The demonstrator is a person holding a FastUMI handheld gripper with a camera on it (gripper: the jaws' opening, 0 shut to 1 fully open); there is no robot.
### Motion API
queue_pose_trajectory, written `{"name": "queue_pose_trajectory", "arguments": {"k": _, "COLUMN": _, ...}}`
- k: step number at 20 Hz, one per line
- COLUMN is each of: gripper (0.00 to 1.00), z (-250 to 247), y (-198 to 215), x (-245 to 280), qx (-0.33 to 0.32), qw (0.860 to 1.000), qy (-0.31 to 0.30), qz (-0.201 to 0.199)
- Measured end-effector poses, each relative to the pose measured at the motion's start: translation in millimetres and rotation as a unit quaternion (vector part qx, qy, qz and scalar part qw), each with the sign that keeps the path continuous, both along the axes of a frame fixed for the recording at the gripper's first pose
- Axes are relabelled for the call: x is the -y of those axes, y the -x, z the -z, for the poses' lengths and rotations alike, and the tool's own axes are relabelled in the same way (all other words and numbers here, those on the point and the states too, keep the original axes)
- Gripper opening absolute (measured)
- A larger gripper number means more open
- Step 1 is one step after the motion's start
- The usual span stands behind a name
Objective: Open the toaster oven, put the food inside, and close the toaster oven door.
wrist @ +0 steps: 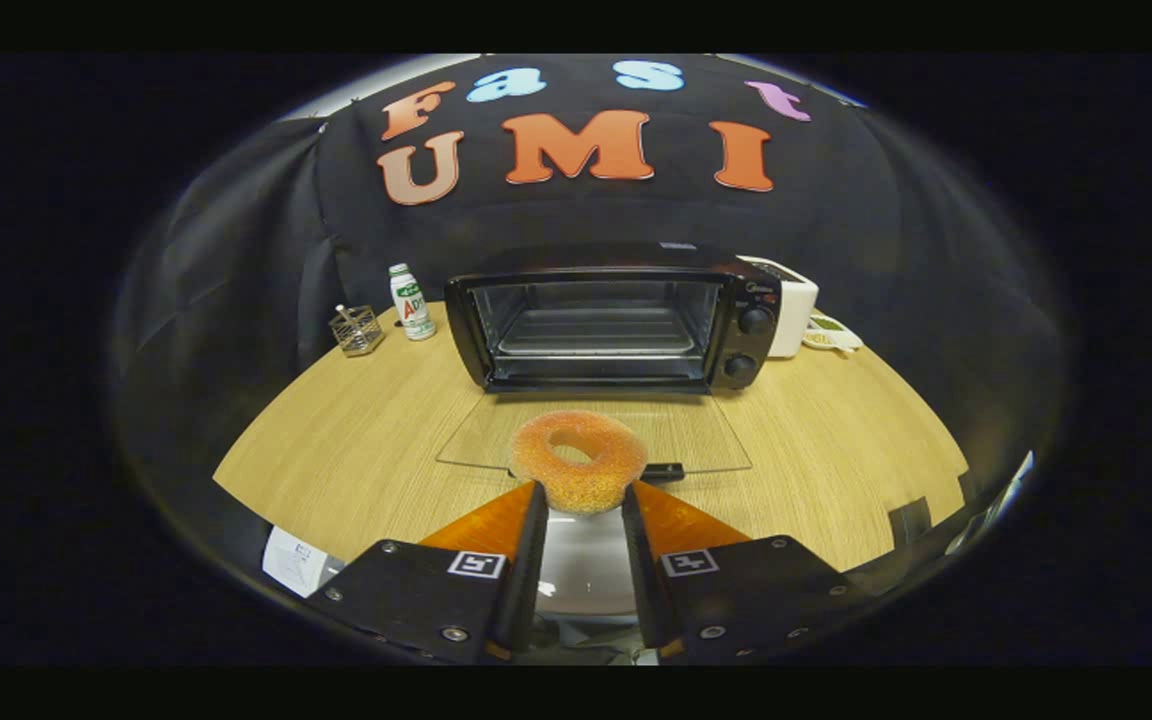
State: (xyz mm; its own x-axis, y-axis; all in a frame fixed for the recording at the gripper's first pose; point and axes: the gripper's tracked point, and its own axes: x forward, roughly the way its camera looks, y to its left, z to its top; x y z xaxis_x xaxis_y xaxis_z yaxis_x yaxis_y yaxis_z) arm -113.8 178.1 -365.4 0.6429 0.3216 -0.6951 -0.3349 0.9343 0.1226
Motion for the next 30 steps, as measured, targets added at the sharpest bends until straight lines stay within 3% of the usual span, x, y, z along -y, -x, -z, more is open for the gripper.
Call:
{"name": "queue_pose_trajectory", "arguments": {"k": 7, "gripper": 0.42, "z": -3, "y": -66, "x": -19, "qx": 0.029, "qw": 1.000, "qy": 0.007, "qz": 0.002}}
{"name": "queue_pose_trajectory", "arguments": {"k": 15, "gripper": 0.42, "z": 25, "y": -127, "x": -38, "qx": 0.011, "qw": 0.999, "qy": -0.020, "qz": 0.040}}
{"name": "queue_pose_trajectory", "arguments": {"k": 22, "gripper": 0.42, "z": 49, "y": -161, "x": -65, "qx": -0.037, "qw": 0.983, "qy": -0.138, "qz": 0.112}}
{"name": "queue_pose_trajectory", "arguments": {"k": 30, "gripper": 0.42, "z": 62, "y": -199, "x": -81, "qx": -0.043, "qw": 0.964, "qy": -0.214, "qz": 0.153}}
